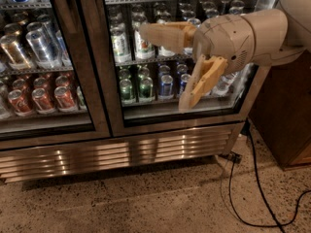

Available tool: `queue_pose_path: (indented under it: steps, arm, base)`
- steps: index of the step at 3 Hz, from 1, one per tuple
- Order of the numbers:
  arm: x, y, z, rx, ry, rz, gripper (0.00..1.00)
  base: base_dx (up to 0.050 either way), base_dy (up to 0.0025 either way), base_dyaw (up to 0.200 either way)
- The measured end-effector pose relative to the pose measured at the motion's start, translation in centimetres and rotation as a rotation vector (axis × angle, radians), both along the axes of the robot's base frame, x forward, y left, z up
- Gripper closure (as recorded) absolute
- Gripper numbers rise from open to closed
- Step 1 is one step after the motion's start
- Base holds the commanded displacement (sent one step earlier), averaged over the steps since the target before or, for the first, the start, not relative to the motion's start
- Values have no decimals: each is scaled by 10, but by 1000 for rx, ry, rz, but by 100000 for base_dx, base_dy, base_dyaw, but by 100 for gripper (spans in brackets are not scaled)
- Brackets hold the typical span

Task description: Open left fridge door

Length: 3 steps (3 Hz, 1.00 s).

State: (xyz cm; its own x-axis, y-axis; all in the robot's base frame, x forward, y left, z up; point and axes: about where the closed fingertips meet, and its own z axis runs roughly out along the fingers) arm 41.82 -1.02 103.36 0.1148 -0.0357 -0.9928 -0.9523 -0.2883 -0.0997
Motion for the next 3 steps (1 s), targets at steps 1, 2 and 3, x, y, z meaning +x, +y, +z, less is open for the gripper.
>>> queue_pose_path:
  steps: [1, 2, 3]
  arm:
    - [-7, 4, 18, -25, -38, -15, 0]
    - [-11, 6, 28, -39, -58, -22, 0]
    - [-12, 6, 31, -43, -65, -24, 0]
  base:
    - [0, 0, 0]
    - [0, 0, 0]
    - [0, 0, 0]
